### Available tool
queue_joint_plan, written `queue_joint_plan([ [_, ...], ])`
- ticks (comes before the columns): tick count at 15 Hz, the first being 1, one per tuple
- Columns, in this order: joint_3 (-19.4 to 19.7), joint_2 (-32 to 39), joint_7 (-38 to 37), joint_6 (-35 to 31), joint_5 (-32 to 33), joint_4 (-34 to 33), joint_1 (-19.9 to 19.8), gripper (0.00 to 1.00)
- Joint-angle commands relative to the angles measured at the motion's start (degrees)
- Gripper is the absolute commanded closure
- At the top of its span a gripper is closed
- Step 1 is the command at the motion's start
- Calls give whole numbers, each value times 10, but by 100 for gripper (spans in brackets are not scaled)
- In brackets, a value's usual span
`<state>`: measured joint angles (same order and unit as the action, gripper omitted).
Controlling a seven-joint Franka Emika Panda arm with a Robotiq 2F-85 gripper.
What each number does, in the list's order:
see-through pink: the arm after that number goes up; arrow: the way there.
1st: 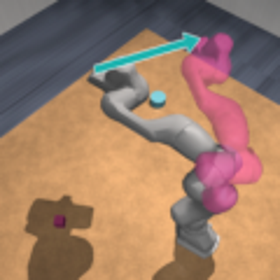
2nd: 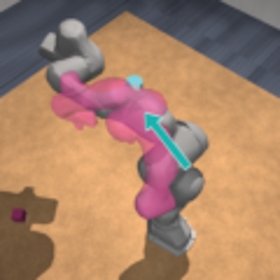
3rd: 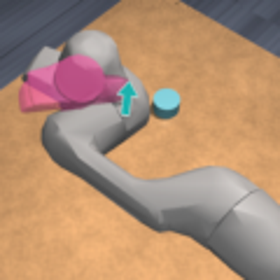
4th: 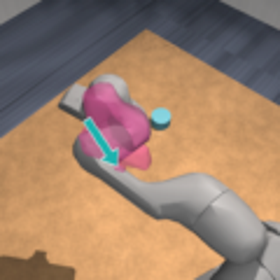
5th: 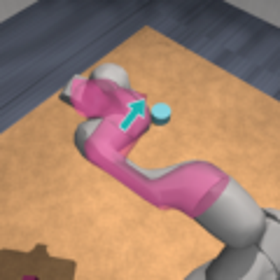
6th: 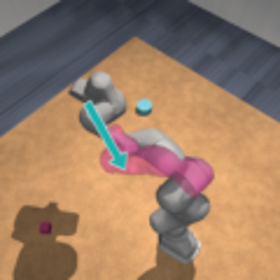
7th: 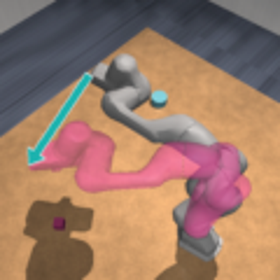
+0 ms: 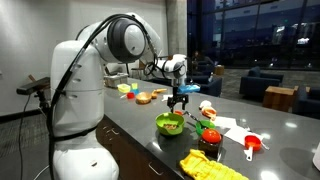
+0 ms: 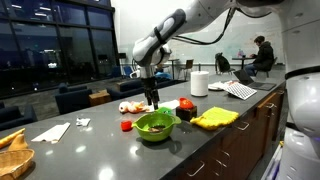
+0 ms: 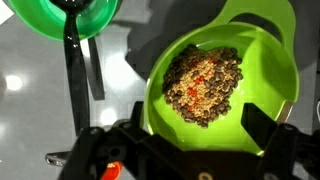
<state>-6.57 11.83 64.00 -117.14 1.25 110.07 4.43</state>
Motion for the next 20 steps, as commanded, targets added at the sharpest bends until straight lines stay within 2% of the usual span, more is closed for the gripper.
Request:
queue_joint_plan([
  [1, -7, 23, 30, -22, -17, -13, -8, 0],
  [15, -21, 91, 91, -68, -55, -26, -23, 0],
  [16, -22, 95, 93, -68, -57, -28, -24, 25],
  [17, -23, 98, 95, -67, -58, -30, -25, 26],
  [18, -45, 145, 134, -36, -60, -86, -17, 51],
  [20, -56, 154, 161, -23, -62, -100, -15, 58],
])
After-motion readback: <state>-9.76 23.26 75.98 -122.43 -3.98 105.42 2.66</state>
